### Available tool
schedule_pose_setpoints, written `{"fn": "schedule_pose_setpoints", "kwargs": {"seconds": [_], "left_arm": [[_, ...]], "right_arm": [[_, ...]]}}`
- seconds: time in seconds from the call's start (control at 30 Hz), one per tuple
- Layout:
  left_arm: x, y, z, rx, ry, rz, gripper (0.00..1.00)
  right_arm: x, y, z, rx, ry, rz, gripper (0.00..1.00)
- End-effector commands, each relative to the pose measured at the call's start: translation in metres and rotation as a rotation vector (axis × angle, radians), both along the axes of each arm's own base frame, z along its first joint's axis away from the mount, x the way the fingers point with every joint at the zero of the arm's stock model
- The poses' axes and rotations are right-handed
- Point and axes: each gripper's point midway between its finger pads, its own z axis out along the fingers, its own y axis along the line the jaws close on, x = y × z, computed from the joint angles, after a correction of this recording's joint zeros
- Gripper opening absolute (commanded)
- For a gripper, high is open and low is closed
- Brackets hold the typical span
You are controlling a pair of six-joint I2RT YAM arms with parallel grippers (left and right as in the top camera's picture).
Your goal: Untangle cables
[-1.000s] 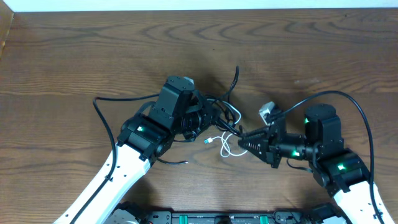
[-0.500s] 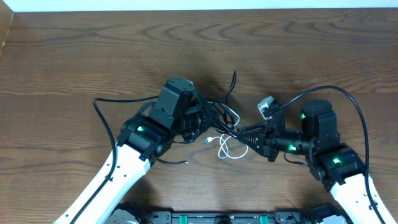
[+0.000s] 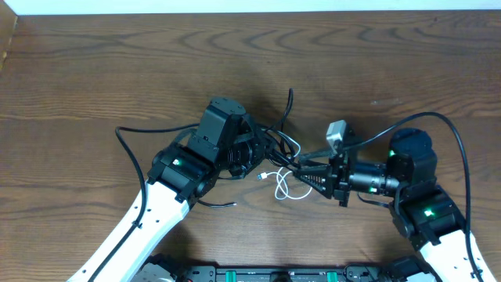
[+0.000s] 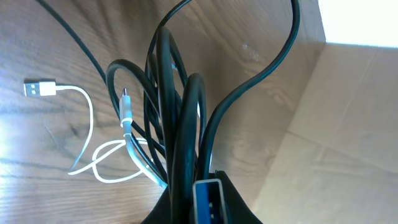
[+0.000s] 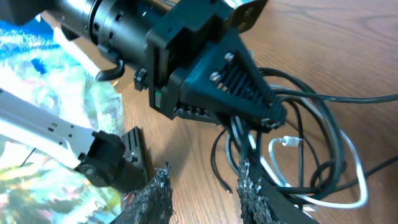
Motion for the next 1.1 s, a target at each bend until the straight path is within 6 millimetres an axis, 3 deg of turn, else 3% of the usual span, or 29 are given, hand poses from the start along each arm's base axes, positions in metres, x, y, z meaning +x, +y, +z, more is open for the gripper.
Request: {"fn": "schedule_pose_setpoints", "kwargs": {"seconds": [0.0,0.27,0.57,0.83,1.07], "left_arm": [[0.000,0.002,0.001,-0.031,0.052,0.069,0.08],[-0.006,0.006,-0.006,-0.022,0.111,0.093,0.08],[-0.008,0.004,-0.006,-0.031,0.118,0.082,0.08],[-0.009,0.004,-0.006,-0.032,0.119,0.081,0.08],[-0.009,0.003,-0.005,-0.035,0.121,0.077,0.08]], "right_arm": [[0.004,0.006,0.001,-0.039,-0.074,-0.027,0.33],[0.013,0.018,-0.012,-0.142,-0.130,-0.129,0.28],[0.015,0.028,-0.032,-0.191,-0.089,-0.119,0.24],[0.016,0.029,0.003,-0.099,-0.119,-0.146,0.31],[0.024,0.025,-0.014,-0.156,-0.079,-0.188,0.31]]}}
